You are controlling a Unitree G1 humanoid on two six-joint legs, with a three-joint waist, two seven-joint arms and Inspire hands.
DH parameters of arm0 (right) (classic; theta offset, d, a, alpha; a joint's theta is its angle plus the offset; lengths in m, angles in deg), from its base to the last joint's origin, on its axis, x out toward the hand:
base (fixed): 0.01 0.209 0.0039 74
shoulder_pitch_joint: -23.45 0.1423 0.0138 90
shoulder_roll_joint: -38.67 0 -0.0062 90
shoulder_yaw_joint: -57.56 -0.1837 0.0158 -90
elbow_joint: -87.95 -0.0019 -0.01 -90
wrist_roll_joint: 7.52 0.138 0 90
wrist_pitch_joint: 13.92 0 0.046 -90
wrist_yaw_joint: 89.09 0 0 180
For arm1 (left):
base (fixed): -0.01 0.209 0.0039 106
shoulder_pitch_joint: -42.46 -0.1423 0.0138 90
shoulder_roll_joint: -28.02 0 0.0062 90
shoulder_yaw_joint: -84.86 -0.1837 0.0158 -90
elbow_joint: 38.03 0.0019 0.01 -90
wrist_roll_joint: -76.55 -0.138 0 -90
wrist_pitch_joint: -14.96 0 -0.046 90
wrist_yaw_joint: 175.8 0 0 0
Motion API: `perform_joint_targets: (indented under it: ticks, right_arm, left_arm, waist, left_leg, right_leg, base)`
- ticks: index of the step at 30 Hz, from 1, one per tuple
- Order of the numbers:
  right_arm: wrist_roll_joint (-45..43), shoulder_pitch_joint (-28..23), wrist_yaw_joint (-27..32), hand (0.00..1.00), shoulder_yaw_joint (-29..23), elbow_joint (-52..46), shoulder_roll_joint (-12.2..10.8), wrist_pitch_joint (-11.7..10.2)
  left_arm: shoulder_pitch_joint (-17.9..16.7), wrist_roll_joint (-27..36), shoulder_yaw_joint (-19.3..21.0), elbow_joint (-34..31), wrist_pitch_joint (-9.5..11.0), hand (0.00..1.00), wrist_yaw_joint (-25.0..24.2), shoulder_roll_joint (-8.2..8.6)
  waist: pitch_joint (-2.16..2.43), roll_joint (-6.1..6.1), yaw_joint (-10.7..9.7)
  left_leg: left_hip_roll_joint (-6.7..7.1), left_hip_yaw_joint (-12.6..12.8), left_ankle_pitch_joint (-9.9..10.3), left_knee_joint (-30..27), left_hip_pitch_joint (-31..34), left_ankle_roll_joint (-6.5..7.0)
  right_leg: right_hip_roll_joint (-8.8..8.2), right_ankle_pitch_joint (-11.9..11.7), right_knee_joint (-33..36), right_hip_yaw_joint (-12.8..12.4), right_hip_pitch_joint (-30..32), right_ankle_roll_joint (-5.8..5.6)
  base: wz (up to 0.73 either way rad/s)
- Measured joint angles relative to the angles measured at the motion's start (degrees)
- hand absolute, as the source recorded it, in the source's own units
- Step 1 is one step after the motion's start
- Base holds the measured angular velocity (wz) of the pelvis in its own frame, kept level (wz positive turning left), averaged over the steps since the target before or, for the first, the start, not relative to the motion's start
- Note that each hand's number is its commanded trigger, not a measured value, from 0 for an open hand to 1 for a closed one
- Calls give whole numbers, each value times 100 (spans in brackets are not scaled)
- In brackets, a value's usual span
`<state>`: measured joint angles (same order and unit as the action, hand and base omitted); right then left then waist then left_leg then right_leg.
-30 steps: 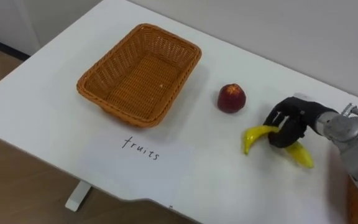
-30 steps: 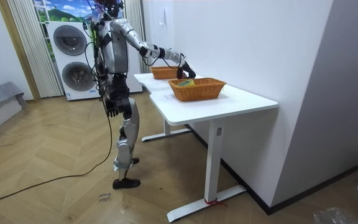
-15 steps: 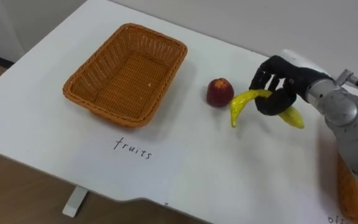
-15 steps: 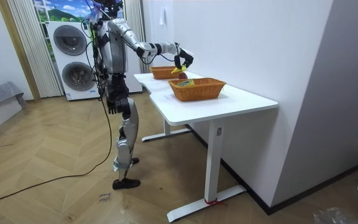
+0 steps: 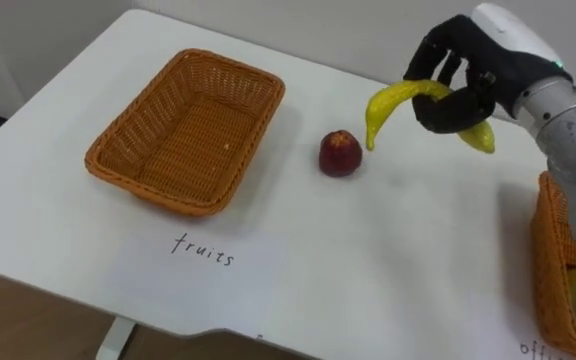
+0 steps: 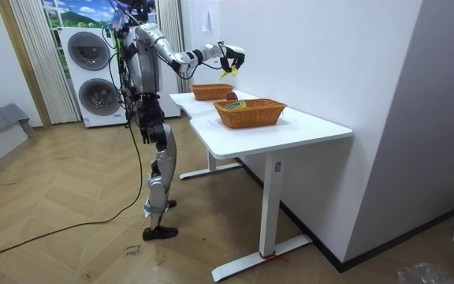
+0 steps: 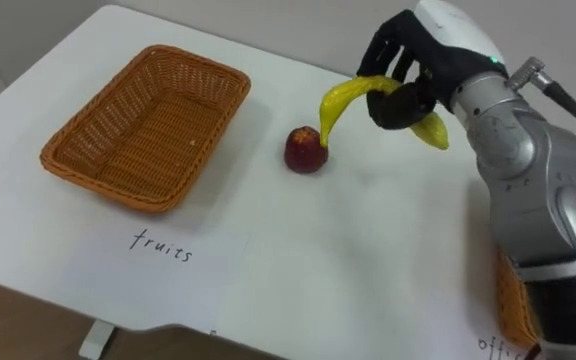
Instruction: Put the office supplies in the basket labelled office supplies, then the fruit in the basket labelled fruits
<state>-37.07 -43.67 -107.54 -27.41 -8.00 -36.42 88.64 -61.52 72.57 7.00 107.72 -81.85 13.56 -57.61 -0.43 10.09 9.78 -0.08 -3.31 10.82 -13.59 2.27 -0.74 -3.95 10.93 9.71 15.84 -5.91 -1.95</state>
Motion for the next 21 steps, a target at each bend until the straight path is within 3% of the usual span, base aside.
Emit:
perform_joint_targets:
  ticks: [7,16,21]
  right_arm:
    - [-58,8,34,100,11,-550,-50,-6]
    - [-757,176,219,100,567,-603,-578,107]
    - [-720,314,381,100,850,-458,-758,127]
  left_arm:
    - [-16,-15,-11,0,21,0,4,92]
    - [-38,-296,-296,-1,36,0,111,93]
    - [-103,-305,-342,4,2,0,118,91]
  waist:
    - [-31,-61,152]
    - [-4,-20,505]
    - [-28,31,749]
  left_leg:
    - [3,-1,-1,17,-53,1]
    - [19,-97,-18,66,-107,3]
    - [48,-208,-21,96,-166,9]
  right_leg:
    - [1,0,-1,5,-50,0]
    - [0,1,-2,20,-88,-2]
    - [-13,5,-6,8,-157,-8]
  base:
    - [1]
    - [5]
    - [12]
